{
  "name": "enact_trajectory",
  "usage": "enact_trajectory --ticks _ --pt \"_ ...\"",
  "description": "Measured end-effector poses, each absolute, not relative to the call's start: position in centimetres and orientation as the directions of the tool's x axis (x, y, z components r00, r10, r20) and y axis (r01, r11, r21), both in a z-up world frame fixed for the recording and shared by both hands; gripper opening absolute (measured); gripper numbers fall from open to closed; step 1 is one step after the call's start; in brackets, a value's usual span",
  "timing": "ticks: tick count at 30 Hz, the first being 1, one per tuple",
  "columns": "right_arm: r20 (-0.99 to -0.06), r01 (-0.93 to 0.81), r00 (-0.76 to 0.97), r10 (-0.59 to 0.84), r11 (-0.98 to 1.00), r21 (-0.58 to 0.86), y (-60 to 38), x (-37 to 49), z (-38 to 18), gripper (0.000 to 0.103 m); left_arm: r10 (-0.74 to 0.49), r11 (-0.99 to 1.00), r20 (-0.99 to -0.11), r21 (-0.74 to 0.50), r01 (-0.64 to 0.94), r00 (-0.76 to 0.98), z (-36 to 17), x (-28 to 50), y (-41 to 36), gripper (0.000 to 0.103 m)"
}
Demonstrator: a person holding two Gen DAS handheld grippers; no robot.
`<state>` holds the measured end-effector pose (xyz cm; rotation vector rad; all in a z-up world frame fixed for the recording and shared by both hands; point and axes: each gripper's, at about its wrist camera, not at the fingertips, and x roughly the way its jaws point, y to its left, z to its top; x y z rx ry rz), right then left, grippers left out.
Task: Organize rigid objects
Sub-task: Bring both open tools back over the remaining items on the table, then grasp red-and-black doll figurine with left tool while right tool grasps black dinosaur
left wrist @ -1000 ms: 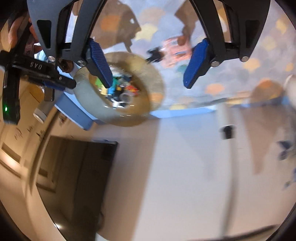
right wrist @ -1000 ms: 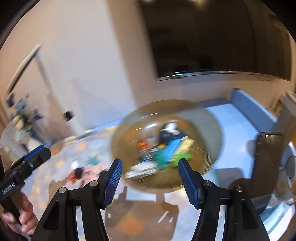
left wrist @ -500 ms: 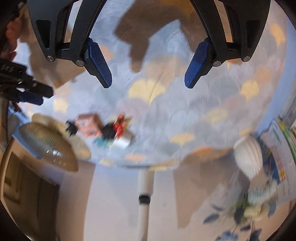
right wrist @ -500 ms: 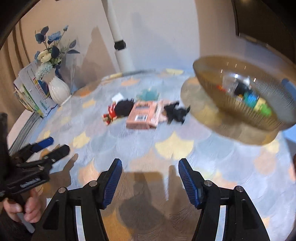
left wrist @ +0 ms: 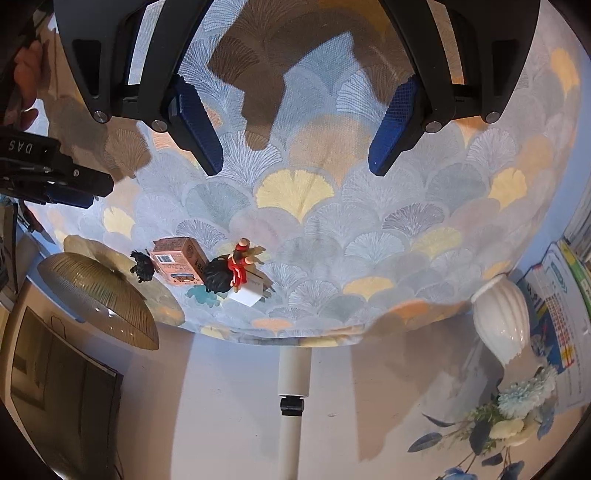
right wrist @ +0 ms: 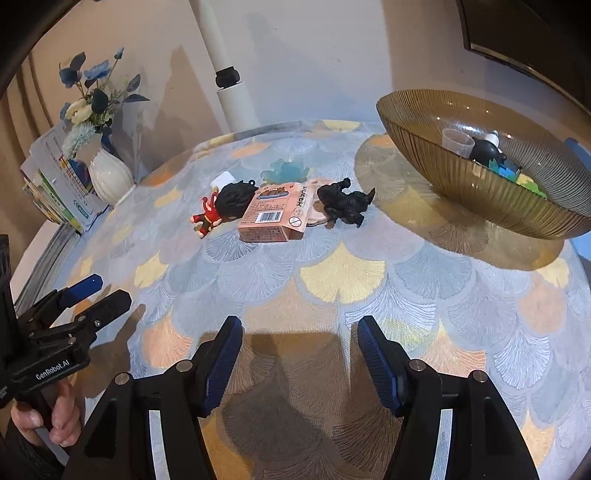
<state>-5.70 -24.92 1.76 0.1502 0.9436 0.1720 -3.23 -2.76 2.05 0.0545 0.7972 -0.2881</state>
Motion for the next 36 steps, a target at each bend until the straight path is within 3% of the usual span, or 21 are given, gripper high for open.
enact_trajectory --ticks 5,18,21,25,29,36 --pt "-0.788 -0.071 0.58 0.206 0.977 0.203 -25.1 -5.7 1.8 0.074 -0.243 0.959 -0.717 -0.075 0.275 0.653 1.9 -3.1 -2.7 0.08" --pt "-0.795 -0.089 0.575 0.195 0.98 0.176 -24.7 -5.5 1.7 0.074 -0.242 0.959 -0.724 -0.075 0.274 0.647 1.6 -2.9 -2.5 0.08" --pt "-0.793 -0.059 0.571 0.213 0.974 0.219 -25.6 -5.3 1.9 0.074 -0.225 0.964 -0.732 -0.07 0.256 0.644 1.7 -2.6 -2.6 0.08" --pt "-0.79 0.03 0.525 0.316 0.921 0.388 -27.6 -3.5 2.0 0.072 -0.223 0.957 -0.73 -0.036 0.289 0.646 4.2 -1.6 -4.2 0.08" --pt "-0.808 0.016 0.547 0.22 0.962 0.273 -27.1 -1.4 3.3 0.065 -0.289 0.931 -0.709 -0.052 0.362 0.643 6.3 0.1 -6.0 0.079" --pt "-0.814 0.047 0.564 0.139 0.979 0.2 -28.5 2.4 2.2 0.061 -0.375 0.902 -0.745 -0.156 0.402 0.552 3.7 4.5 -7.4 0.07"
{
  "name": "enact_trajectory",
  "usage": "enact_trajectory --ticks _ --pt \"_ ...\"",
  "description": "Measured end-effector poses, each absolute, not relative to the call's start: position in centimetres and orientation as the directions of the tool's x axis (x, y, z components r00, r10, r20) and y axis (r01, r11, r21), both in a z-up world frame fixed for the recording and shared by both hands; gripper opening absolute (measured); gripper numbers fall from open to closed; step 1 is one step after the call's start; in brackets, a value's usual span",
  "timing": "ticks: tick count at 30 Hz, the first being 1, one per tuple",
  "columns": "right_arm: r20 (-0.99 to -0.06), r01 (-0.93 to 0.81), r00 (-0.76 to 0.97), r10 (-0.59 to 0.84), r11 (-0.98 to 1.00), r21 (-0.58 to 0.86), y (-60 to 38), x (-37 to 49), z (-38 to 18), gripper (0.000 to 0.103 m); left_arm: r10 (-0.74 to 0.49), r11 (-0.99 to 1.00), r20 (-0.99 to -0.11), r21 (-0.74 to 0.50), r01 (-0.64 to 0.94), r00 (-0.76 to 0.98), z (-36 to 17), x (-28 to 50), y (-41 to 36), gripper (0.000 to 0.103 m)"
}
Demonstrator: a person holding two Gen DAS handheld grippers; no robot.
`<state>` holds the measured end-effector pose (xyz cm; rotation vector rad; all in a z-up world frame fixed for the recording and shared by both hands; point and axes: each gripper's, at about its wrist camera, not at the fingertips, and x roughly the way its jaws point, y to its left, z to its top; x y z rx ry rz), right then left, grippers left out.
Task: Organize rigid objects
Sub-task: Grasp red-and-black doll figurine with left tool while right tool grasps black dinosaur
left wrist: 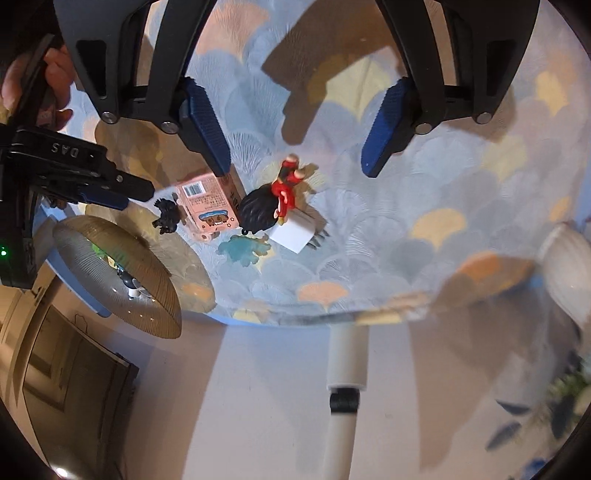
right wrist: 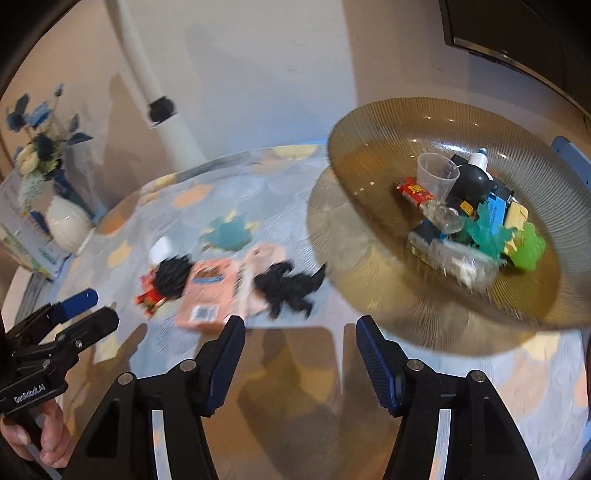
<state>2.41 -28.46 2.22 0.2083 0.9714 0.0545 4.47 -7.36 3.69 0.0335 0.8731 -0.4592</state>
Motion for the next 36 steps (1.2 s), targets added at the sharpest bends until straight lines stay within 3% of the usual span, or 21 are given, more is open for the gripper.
enact_trajectory --ticks 4,12,14,15,19,30,36 --pt "-0.791 0.069 0.59 0.165 0.965 0.252 -29.2 4.1 1.3 0.06 -0.385 0.899 -0.756 -0.177 0.402 0.529 2.2 6.5 -7.7 0.069" --pt "-0.794 0.049 0.589 0.151 0.974 0.221 -28.4 5.3 1.0 0.058 -0.412 0.867 -0.781 -0.179 0.464 0.469 0.9 8.3 -10.0 0.065" --pt "-0.791 0.035 0.592 0.156 0.975 0.218 -28.1 5.3 1.0 0.047 -0.406 0.866 -0.781 -0.162 0.473 0.475 1.0 8.4 -10.7 0.048" --pt "-0.79 0.024 0.592 0.16 0.976 0.215 -27.9 5.3 1.1 0.047 -0.416 0.86 -0.78 -0.171 0.481 0.467 1.0 8.5 -10.8 0.04" --pt "-0.779 0.004 0.606 0.159 0.979 0.203 -27.4 4.9 1.4 0.046 -0.411 0.851 -0.772 -0.134 0.508 0.485 1.2 7.8 -11.8 0.029" --pt "-0.741 -0.032 0.626 0.243 0.958 0.286 -28.6 -1.3 2.7 0.046 -0.446 0.87 -0.729 -0.217 0.443 0.519 2.6 2.4 -7.4 0.029" --pt "-0.766 -0.108 0.597 0.239 0.97 0.219 -27.2 -4.8 2.7 0.046 -0.411 0.892 -0.722 -0.193 0.409 0.557 2.8 -1.0 -5.9 0.029"
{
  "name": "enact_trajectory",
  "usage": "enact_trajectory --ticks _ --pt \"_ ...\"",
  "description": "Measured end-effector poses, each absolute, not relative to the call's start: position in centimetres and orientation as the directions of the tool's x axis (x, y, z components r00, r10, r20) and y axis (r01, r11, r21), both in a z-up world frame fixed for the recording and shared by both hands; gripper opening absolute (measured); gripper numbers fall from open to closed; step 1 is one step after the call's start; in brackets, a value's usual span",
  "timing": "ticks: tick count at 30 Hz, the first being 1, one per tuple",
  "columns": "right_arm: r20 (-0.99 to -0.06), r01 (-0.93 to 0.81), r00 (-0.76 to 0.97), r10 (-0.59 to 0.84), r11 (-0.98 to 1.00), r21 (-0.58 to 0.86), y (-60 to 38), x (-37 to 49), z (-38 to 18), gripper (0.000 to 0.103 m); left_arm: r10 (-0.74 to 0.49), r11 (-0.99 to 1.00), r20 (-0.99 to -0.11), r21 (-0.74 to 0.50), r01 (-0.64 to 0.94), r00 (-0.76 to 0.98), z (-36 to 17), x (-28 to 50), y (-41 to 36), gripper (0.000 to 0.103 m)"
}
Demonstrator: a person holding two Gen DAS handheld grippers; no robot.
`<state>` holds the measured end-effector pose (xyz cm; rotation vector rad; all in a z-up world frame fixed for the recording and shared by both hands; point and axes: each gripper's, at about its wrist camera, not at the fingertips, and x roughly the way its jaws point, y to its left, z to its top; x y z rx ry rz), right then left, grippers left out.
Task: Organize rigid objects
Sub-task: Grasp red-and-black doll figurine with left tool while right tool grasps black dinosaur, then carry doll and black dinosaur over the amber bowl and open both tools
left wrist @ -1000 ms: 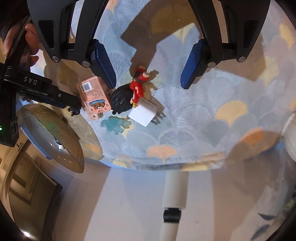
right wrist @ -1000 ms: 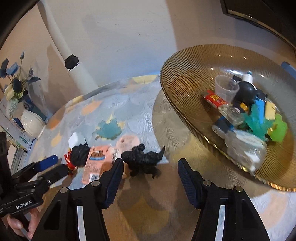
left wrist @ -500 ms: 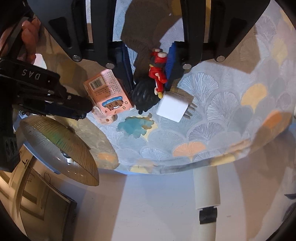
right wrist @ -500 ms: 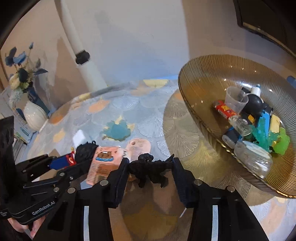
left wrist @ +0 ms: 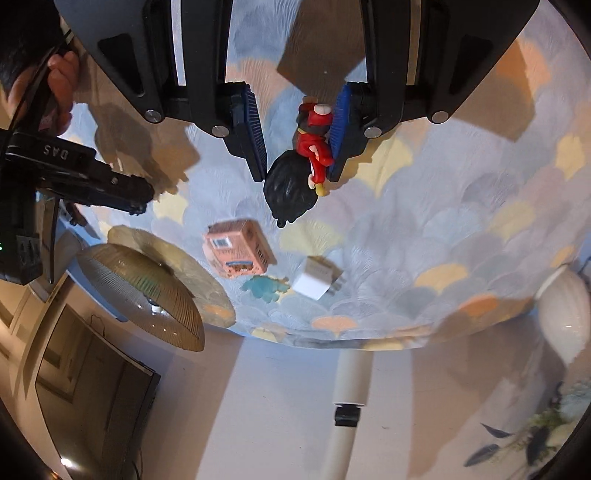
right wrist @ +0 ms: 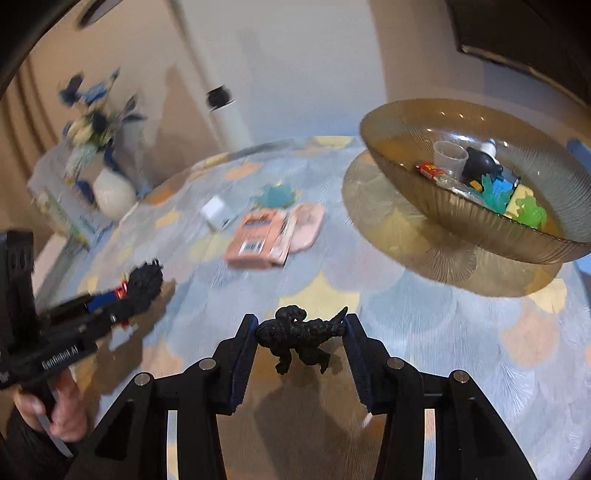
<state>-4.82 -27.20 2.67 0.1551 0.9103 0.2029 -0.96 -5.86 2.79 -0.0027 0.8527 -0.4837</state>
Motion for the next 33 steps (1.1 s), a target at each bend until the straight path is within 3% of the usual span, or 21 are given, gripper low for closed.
enact_trajectory --ticks 5,6,9,17,20,23,33 --pt "-0.797 -0.136 0.574 0.186 0.982 0.132 -25.7 -5.1 1.8 0.048 -0.325 0.924 -0.743 -0.117 0.363 0.585 1.4 -1.8 -5.8 0.029" --pt "-0.803 -0.147 0.562 0.198 0.979 0.138 -25.5 -4.9 1.5 0.058 -0.317 0.927 -0.748 -0.114 0.358 0.583 1.3 -1.8 -5.8 0.029" --pt "-0.807 -0.168 0.549 0.219 0.974 0.15 -25.4 -5.0 1.3 0.065 -0.311 0.931 -0.753 -0.118 0.345 0.58 1.1 -1.7 -5.4 0.03" --pt "-0.817 -0.158 0.547 0.181 0.981 0.112 -24.7 -4.6 1.1 0.066 -0.289 0.933 -0.75 -0.081 0.351 0.595 1.0 -2.0 -5.8 0.031" --pt "-0.82 -0.153 0.555 0.141 0.986 0.066 -24.0 -4.2 1.0 0.065 -0.298 0.933 -0.749 -0.097 0.347 0.592 1.0 -2.0 -5.6 0.031" --pt "-0.815 -0.152 0.569 0.111 0.988 0.028 -23.7 -4.2 1.1 0.045 -0.304 0.933 -0.747 -0.106 0.345 0.592 1.0 -1.9 -5.5 0.031" --pt "-0.78 -0.168 0.618 0.099 0.986 -0.008 -23.3 -5.4 1.9 0.045 -0.302 0.928 -0.737 -0.083 0.362 0.605 1.2 -2.4 -6.0 0.03"
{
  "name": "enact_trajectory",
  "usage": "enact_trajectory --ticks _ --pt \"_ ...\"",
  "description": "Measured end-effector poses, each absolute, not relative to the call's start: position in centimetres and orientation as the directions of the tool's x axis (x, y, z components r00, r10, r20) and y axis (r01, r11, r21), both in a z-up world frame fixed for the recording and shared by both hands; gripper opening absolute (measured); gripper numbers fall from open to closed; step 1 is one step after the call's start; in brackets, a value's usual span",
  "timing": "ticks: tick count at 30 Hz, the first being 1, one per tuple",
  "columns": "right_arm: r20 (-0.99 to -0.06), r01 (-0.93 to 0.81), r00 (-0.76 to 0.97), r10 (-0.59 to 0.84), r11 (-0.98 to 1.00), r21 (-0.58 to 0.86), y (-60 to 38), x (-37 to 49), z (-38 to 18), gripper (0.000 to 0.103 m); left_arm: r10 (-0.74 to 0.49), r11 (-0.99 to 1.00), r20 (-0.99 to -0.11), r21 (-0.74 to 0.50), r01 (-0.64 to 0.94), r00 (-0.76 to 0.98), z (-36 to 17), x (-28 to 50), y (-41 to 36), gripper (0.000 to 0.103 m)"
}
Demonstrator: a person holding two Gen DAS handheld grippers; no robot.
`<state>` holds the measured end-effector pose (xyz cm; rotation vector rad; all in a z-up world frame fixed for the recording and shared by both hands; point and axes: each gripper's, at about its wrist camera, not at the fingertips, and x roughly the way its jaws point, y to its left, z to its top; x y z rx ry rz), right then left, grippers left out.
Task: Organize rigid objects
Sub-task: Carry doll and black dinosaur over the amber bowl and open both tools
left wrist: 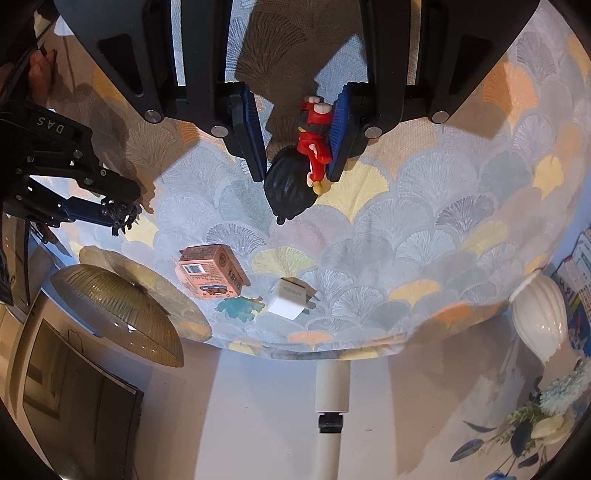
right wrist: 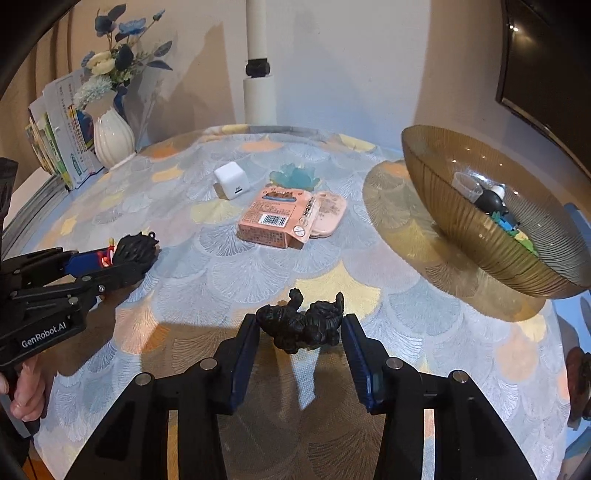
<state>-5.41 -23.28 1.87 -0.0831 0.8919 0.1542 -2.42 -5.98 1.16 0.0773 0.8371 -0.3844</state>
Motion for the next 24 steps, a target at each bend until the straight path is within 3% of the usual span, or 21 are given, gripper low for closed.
enact_trajectory --ticks 7,16,20,24 --pt "-0.741 -0.115 0.658 0.136 0.99 0.08 -26.5 -6.9 4.3 0.045 -0.327 0.915 -0.714 -0.074 0.398 0.619 2.9 -3.1 -7.3 0.029" --pt "-0.61 0.111 0.792 0.015 0.979 0.168 -37.2 -7.6 14.1 0.045 -0.52 0.816 -0.585 -0.126 0.564 0.622 12.5 -1.5 -15.2 0.029" --pt "-0.637 0.216 0.769 -0.051 0.959 0.185 -41.5 -6.0 15.8 0.045 -0.589 0.759 -0.561 -0.138 0.636 0.581 14.8 0.4 -20.4 0.029" --pt "-0.686 0.265 0.723 -0.077 0.949 0.173 -44.0 -4.4 14.8 0.045 -0.594 0.733 -0.606 -0.137 0.667 0.528 13.5 2.6 -25.1 0.029"
